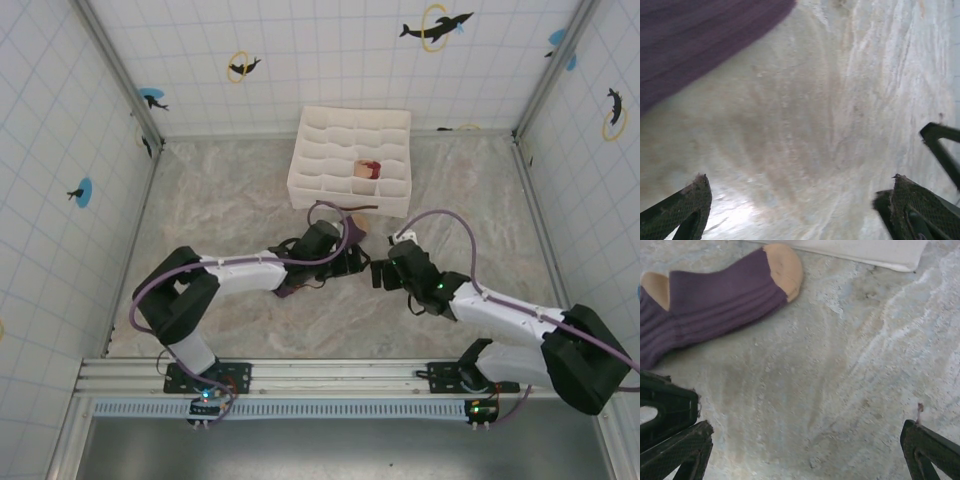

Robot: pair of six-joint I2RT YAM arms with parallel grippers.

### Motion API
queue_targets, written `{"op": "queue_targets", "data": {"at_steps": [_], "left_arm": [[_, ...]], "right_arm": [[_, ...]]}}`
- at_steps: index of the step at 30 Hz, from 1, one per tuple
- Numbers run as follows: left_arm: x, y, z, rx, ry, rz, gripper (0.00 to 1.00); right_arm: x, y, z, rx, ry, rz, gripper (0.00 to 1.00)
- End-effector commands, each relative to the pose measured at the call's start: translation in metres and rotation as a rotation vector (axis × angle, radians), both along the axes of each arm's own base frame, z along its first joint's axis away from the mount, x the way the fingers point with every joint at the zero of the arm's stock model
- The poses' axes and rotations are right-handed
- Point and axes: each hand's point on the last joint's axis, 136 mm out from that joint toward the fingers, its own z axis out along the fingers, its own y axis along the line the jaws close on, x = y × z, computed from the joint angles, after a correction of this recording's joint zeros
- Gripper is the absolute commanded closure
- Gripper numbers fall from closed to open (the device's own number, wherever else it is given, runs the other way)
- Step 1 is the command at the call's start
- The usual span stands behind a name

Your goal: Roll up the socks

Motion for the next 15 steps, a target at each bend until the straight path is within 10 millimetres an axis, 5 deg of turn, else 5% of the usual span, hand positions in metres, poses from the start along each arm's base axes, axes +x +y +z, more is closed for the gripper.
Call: {"op": "queue_targets", "data": {"at_steps": [1, 9, 15], "left_arm": [[-0.001, -0.011, 0.015, -0.013, 0.015, -0.001, 0.05], [0.028, 0.061, 0.027, 0.199, -0.082, -0.016, 0.05], [0.039, 0.115, 0.008, 0.339, -0.151, -0.024, 0.03]], "right_arm": [[-0.003, 0.003, 0.006, 0.034, -0.037, 0.020, 0.00], [-0.006, 0.006, 0.000, 0.050, -0.036, 0.046, 0.00], [-0.005, 0.014, -0.003, 0.056, -0.013, 0.065, 0.00]]}}
